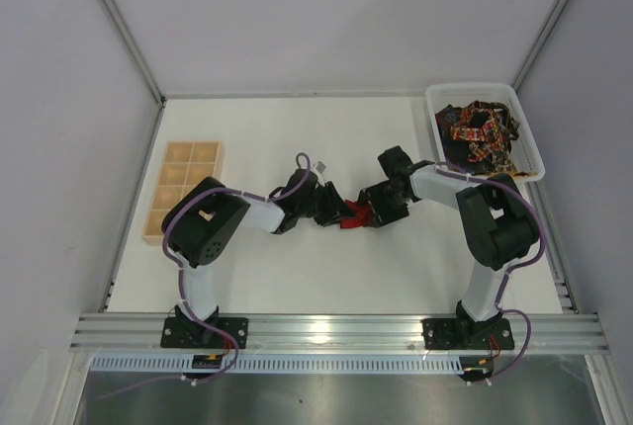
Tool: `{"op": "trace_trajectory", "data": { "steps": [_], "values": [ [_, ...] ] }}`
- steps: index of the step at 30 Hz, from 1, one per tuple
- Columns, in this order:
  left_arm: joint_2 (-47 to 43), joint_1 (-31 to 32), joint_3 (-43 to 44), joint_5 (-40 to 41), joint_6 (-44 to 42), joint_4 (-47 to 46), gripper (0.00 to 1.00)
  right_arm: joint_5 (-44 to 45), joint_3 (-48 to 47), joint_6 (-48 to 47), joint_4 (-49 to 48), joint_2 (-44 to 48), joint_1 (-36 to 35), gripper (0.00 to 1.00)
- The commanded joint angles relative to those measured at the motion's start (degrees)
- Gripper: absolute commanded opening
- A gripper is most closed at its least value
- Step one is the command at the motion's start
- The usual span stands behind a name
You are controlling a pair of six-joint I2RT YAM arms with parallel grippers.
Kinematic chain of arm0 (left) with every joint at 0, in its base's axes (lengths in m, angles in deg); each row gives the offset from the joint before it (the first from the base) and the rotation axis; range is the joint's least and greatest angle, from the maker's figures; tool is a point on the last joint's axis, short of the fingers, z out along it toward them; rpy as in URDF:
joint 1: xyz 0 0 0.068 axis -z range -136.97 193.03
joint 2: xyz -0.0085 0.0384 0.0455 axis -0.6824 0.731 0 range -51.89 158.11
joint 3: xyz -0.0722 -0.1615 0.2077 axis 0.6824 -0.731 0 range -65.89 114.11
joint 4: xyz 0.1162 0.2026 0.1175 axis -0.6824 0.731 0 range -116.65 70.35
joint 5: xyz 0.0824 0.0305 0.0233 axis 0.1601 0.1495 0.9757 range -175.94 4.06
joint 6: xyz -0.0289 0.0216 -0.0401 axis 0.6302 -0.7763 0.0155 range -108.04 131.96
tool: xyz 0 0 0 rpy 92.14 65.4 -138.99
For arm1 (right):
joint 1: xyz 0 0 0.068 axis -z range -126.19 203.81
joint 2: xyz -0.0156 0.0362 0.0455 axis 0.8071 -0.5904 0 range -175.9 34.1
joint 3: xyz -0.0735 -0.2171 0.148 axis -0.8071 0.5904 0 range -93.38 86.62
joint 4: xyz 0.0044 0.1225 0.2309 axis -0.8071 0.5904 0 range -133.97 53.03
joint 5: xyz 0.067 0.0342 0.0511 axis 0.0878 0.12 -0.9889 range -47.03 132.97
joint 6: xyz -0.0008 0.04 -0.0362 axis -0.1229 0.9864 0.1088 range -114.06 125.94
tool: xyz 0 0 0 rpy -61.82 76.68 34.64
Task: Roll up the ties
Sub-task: Roll the tie
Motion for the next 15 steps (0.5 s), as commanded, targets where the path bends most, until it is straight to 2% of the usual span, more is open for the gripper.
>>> {"op": "trace_trajectory", "data": {
  "steps": [1, 8, 12, 15],
  "values": [
    [4.1, 0.3, -1.2, 5.8, -4.7, 8.0, 0.23, 5.1, 1.4, -2.5, 1.5, -3.8, -0.4, 0.64],
    [4.4, 0.2, -0.1, 5.0, -5.2, 8.8, 0.01, 5.1, 1.1, -3.4, 1.1, -3.7, -0.5, 0.65],
    [4.4, 0.3, 0.3, 4.4, -6.1, 9.1, 0.00, 5.3, 0.9, -3.7, 1.2, -3.7, -0.4, 0.68],
    [4.1, 0.2, 0.4, 3.8, -6.7, 9.2, 0.00, 5.7, 0.3, -4.6, 1.2, -3.9, -0.6, 0.74]
  ]
}}
